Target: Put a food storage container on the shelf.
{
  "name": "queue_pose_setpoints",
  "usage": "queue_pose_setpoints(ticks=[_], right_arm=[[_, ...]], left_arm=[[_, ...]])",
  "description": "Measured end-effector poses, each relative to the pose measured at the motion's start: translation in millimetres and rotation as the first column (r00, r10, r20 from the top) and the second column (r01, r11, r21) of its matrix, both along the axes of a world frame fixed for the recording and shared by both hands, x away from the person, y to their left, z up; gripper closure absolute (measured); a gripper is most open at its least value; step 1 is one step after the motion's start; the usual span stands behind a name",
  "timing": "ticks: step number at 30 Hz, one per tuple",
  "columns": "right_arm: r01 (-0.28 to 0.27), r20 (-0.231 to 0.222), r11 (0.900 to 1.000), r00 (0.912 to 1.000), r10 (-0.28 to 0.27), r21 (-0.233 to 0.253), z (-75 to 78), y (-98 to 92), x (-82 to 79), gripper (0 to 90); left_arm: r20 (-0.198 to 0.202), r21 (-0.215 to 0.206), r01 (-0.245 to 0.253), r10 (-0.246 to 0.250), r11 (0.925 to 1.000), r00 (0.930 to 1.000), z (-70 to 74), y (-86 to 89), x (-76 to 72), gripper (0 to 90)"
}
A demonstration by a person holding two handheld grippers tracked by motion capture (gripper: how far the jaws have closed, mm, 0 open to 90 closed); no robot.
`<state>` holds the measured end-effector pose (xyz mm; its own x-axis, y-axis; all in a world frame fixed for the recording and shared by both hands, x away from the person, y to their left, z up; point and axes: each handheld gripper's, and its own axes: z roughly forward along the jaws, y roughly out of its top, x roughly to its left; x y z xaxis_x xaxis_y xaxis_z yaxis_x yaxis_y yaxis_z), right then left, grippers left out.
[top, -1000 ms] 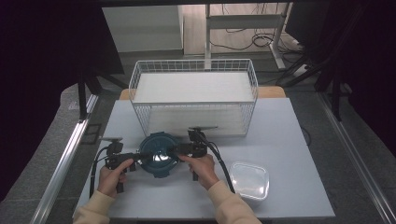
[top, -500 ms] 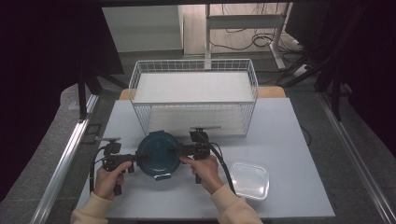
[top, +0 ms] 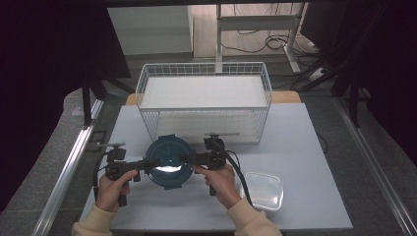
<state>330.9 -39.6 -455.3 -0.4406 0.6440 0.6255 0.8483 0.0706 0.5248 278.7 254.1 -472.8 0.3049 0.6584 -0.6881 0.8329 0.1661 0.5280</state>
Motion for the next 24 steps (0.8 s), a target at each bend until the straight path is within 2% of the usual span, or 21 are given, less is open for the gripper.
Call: queue_pose_setpoints(ticks=[10, 16, 24], right_arm=[[0.008, 0.045, 1.0, 0.9989, -0.007, -0.006, 17.4, -12.5, -9.4, 34.4], [0.017, 0.075, 1.0, 0.997, -0.015, -0.019, 29.6, -23.3, -10.3, 34.6], [0.023, 0.1, 1.0, 0.9948, -0.021, -0.02, 42.5, -37.3, -9.0, 34.8]], left_arm=[[0.034, -0.012, 0.022, -0.022, 0.9997, 0.9992, 14.5, -11.0, -3.8, 35.8], [0.043, -0.025, 0.041, -0.04, 0.9989, 0.9983, 22.2, -21.4, 1.4, 36.0], [0.06, -0.018, 0.063, -0.061, 0.9979, 0.9963, 36.4, -33.9, 8.5, 36.0]])
